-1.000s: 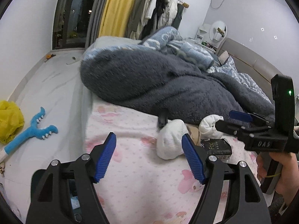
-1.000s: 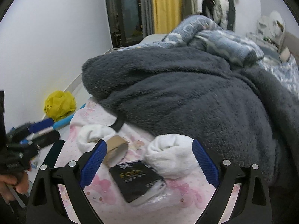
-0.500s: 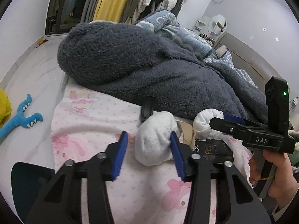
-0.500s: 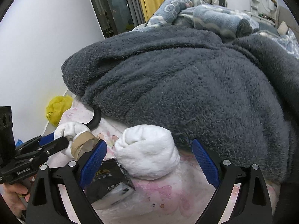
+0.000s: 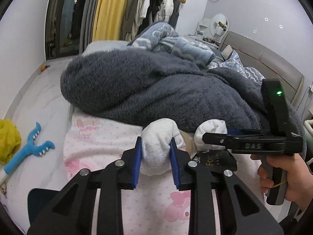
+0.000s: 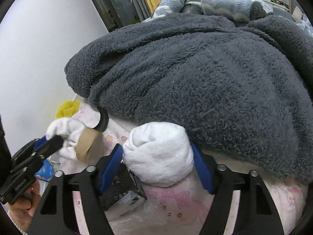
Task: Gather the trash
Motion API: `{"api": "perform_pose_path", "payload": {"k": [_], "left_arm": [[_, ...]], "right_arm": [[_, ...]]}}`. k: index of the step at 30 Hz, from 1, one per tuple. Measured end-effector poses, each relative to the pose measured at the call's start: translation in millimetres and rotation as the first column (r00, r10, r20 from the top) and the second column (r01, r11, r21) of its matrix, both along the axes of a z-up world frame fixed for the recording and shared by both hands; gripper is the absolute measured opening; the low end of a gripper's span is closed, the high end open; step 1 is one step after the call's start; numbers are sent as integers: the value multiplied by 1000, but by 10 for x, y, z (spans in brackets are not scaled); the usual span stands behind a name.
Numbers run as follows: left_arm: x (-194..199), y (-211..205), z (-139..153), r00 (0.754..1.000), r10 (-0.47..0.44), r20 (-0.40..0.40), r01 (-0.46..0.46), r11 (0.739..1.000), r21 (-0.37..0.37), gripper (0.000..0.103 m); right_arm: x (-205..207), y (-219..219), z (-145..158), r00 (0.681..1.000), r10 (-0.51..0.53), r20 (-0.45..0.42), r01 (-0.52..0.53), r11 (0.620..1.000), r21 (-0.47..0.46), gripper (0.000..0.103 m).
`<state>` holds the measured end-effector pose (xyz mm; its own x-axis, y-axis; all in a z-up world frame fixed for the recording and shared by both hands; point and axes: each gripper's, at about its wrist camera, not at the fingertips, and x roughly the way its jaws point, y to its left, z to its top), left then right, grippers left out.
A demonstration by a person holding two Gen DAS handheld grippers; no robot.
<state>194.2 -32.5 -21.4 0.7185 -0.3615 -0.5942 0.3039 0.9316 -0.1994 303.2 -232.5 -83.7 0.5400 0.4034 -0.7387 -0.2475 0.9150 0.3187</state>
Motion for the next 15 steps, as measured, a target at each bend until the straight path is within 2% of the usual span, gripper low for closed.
{"api": "perform_pose_path", "payload": {"k": [3,8,15], "left_arm": [[-63,-18,101,1000,-2,31,1,1000,21,29],[-135,-19,216,998,-3,61,1,999,39,29],[-217,40,338,997,18,78,-23,998,63,29]], "right_arm": [[1,14,-37,1000,3,-11,-3,1000,-9,65],[8,68,-33,1000,8,-8,-9,999,-37,50],[-20,192,86,999,1,40,2,998,-65,48]]}}
